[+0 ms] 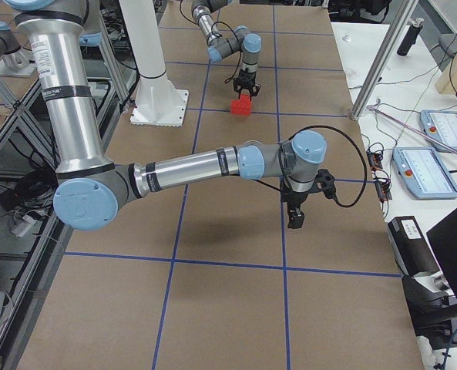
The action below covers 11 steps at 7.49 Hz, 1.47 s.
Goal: Form red blocks into L shape at center
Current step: 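Place the cube beside the farther end of the row with the left gripper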
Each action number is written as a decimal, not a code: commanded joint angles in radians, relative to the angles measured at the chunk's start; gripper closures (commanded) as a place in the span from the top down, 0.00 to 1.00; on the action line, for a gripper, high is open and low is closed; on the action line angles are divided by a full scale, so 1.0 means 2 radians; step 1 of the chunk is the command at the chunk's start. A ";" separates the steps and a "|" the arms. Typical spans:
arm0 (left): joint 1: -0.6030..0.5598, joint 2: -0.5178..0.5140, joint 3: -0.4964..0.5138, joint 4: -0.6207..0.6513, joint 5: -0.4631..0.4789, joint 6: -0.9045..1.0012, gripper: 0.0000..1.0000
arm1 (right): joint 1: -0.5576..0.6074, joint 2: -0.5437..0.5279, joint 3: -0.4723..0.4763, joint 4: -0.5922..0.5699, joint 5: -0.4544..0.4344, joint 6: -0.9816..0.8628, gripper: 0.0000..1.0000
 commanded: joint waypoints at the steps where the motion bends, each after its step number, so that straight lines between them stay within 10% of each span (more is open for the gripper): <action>1: 0.000 0.000 0.001 0.000 0.000 0.000 0.20 | 0.000 0.000 0.000 0.000 0.000 0.000 0.99; 3: 0.000 0.000 0.001 0.000 0.001 0.000 0.33 | 0.000 0.000 0.001 0.000 0.001 0.000 0.99; 7: -0.002 0.000 0.000 -0.002 0.000 -0.017 0.99 | 0.000 0.000 0.001 0.000 0.000 0.000 0.99; 11: -0.005 0.000 -0.007 0.000 0.000 -0.019 1.00 | 0.000 0.000 0.001 0.000 0.000 0.000 0.99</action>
